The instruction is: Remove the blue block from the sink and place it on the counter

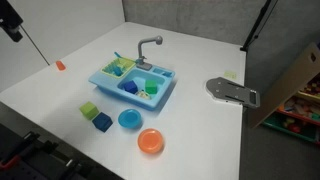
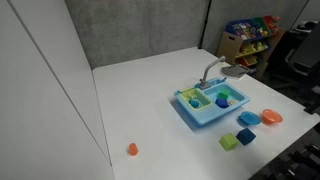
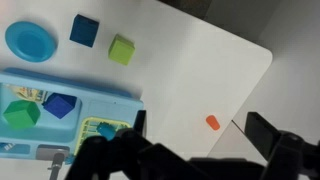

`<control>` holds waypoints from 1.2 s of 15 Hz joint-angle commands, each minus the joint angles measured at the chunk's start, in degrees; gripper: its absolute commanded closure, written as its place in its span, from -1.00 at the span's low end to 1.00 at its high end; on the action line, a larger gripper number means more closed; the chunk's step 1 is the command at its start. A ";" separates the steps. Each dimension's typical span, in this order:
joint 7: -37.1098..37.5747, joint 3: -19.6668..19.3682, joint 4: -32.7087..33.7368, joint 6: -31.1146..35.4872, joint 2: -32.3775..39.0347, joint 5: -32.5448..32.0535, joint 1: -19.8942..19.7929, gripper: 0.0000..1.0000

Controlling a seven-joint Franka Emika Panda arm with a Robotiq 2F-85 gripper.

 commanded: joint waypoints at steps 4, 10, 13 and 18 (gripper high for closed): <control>-0.35 0.56 0.07 -0.32 0.48 0.44 -0.61 -1.00; -0.13 0.85 1.00 0.49 1.88 0.30 -0.63 -1.00; -0.08 1.42 3.86 1.83 5.17 0.17 -0.46 -1.00; 0.83 3.48 8.24 8.05 14.12 -1.13 -0.91 -1.00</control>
